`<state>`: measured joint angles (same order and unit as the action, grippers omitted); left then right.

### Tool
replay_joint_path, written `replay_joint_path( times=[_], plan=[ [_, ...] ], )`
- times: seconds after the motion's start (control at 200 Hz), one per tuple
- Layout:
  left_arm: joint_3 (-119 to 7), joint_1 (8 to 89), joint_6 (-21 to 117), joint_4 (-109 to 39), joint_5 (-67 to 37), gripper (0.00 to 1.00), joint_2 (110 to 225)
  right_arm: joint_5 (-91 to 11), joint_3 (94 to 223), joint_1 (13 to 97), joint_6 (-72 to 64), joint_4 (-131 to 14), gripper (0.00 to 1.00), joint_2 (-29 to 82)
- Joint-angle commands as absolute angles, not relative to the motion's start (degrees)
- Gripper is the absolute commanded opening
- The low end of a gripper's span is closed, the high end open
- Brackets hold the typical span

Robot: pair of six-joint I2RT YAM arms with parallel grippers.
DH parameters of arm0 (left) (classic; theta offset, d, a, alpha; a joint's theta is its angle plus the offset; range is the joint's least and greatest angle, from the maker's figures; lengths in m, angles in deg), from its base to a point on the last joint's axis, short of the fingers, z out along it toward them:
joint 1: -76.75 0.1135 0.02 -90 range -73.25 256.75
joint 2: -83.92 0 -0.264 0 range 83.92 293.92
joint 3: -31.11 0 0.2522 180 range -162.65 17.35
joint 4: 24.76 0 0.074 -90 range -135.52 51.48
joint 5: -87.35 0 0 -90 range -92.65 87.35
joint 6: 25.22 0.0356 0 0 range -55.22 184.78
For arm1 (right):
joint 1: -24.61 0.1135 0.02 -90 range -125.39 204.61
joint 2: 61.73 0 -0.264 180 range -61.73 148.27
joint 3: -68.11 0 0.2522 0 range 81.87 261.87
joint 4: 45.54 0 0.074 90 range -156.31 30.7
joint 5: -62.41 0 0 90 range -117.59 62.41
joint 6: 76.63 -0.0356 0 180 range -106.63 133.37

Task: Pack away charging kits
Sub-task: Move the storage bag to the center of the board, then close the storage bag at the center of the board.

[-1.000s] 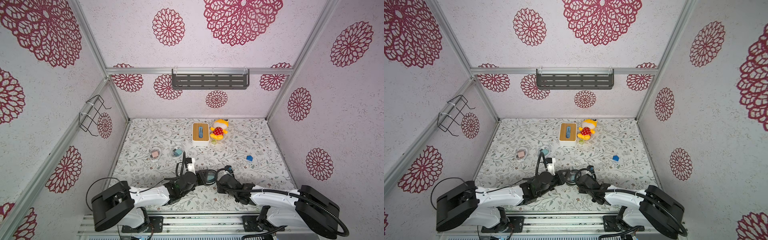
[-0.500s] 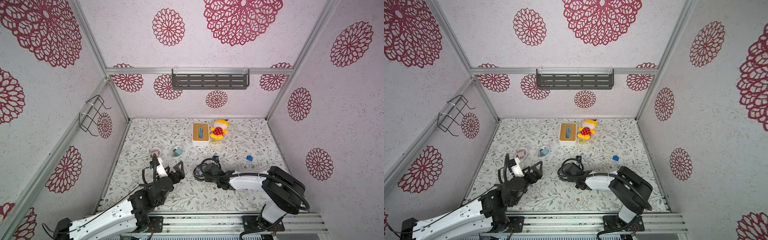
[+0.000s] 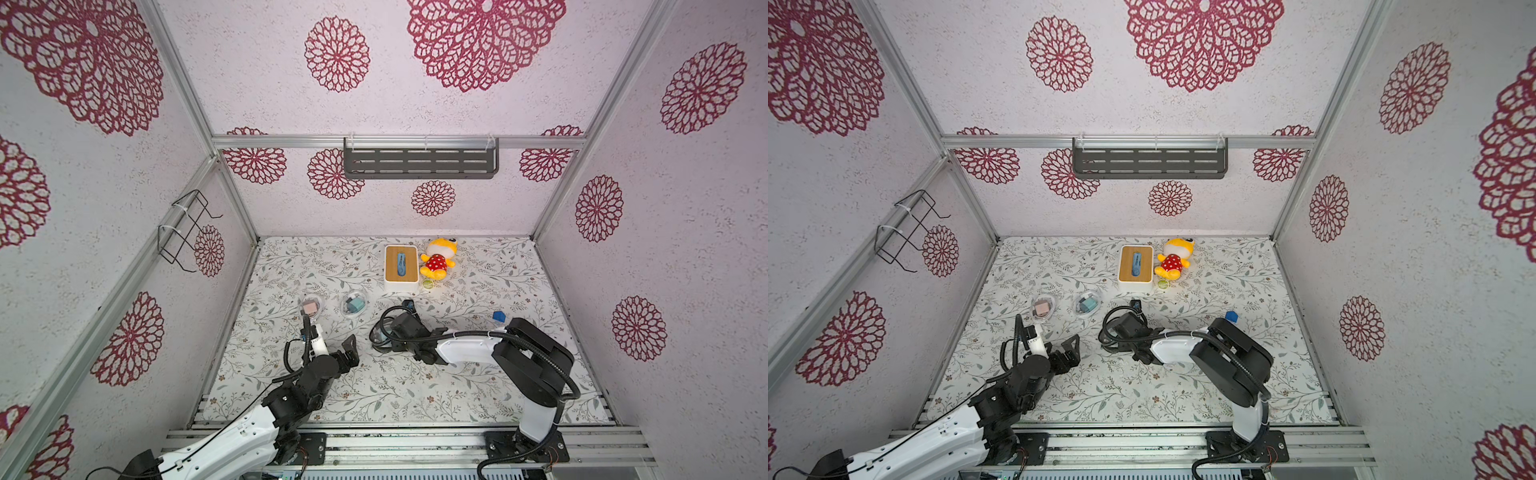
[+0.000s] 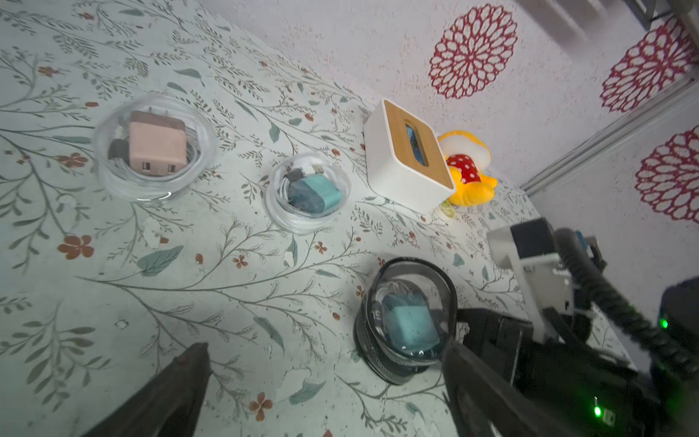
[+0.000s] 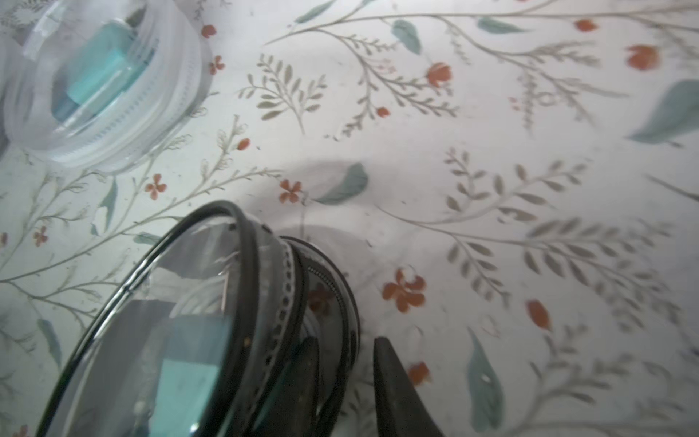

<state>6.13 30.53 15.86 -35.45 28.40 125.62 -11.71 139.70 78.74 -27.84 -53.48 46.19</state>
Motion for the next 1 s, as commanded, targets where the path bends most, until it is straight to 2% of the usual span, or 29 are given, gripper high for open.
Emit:
replay_joint_path(
  times=[0.0, 0.12, 0.27, 0.48, 0.635, 0.996],
  plan=[
    [6.34, 34.65, 20.0, -25.21, 17.05, 0.98, 127.93, -15.54, 144.13, 78.83, -24.21, -57.31, 0.26, 50.39],
    [5.57, 38.05, 19.65, -22.66, 10.41, 1.0, 131.63, -14.84, 143.05, 78.85, -24.18, -57.11, 0.28, 48.26],
    [6.01, 41.46, 19.55, -17.09, 4.53, 0.99, 136.4, -11.62, 136.27, 78.82, -26.1, -57.9, 0.38, 40.34],
    [6.04, 46.12, 18.46, -8.16, -4.38, 0.98, 146.59, -13.23, 129.81, 78.89, -29.71, -55.37, 0.39, 30.97],
    [5.95, 46.85, 17.58, -2.48, -7.27, 0.97, 153.48, -13.16, 132.14, 81.23, -31.91, -55.92, 0.39, 29.77],
    [2.14, 47.47, 17.74, 4.28, -10.75, 0.93, 167.75, -9.81, 131.96, 81.61, -34.71, -56.22, 0.47, 27.39]
  ],
)
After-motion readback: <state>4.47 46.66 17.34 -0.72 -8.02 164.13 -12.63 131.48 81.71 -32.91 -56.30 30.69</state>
